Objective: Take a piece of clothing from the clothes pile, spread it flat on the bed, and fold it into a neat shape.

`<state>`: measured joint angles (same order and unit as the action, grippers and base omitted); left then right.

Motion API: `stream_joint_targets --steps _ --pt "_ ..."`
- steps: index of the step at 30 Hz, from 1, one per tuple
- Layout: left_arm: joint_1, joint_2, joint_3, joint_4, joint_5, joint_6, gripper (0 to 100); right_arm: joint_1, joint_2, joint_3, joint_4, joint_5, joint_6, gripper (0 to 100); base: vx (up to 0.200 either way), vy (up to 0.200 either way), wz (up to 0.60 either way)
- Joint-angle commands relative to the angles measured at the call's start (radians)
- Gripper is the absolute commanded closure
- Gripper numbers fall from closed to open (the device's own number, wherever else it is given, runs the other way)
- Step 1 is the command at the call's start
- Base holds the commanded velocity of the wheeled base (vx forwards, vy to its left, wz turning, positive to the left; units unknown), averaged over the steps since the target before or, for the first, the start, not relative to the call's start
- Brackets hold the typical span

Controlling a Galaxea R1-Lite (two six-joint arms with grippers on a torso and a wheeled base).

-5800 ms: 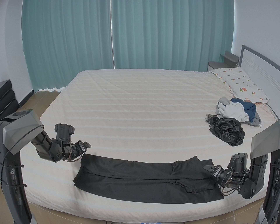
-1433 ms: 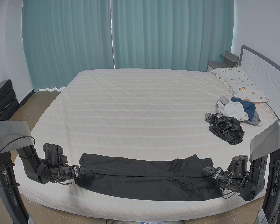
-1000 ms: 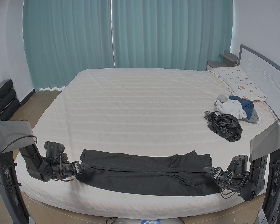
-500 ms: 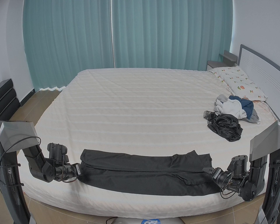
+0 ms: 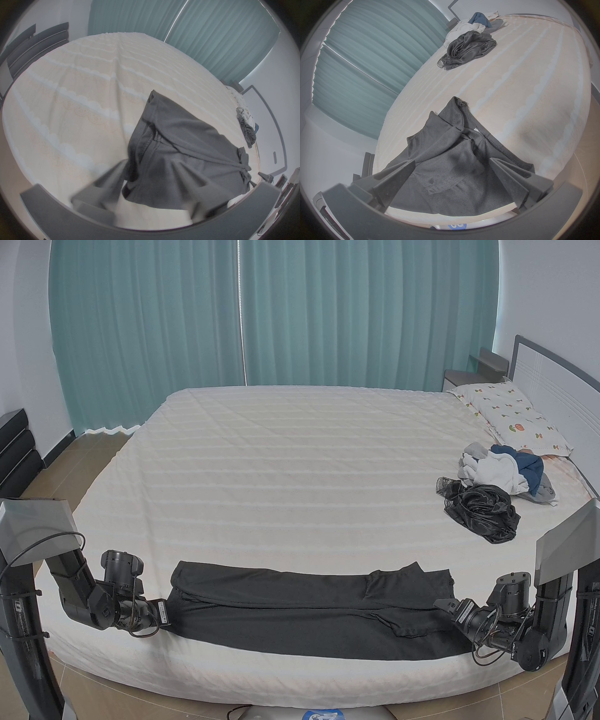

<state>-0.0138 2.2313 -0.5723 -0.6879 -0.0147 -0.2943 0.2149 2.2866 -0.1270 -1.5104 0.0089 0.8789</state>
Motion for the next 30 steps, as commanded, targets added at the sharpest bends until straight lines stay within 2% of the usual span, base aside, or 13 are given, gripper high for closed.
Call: stream_joint_targets --steps 1,3,4,8,15,19,21,26,30 --pt "0.003 -0.001 0.000 0.001 0.001 0.000 100 0.000 -0.001 0.000 -0.001 0.000 0.000 0 0.000 0.000 0.00" --pt "0.003 0.001 0.002 0.001 0.001 0.001 100 0.000 -0.001 0.000 -0.001 0.000 0.000 0 0.000 0.000 0.00" --pt "0.003 0.001 0.002 0.002 0.001 0.001 0 0.000 -0.001 0.000 -0.001 0.000 0.000 0 0.000 0.000 0.00" --pt "0.003 -0.001 0.009 0.014 0.007 0.030 0 0.000 -0.001 0.000 -0.001 0.000 0.000 0 0.000 0.000 0.00" --pt "0.034 -0.064 -0.003 0.008 -0.016 0.020 0 -0.002 0.001 0.000 -0.001 0.000 0.000 0 0.000 0.000 0.00" --pt "0.058 -0.142 -0.011 0.008 -0.122 -0.031 0 -0.002 -0.001 -0.002 -0.001 0.000 0.000 0 0.000 0.000 0.00" --pt "0.055 -0.182 -0.024 0.013 -0.169 -0.083 0 -0.003 -0.004 -0.003 -0.001 0.000 0.000 0 0.000 0.000 0.00" --pt "0.032 -0.183 -0.069 0.014 -0.174 -0.091 0 -0.005 -0.001 -0.003 -0.001 0.000 0.000 0 0.000 0.000 0.00" --pt "-0.012 -0.105 -0.144 0.019 -0.171 -0.082 0 -0.012 -0.004 -0.002 -0.001 0.000 0.002 0 0.000 0.000 0.00"
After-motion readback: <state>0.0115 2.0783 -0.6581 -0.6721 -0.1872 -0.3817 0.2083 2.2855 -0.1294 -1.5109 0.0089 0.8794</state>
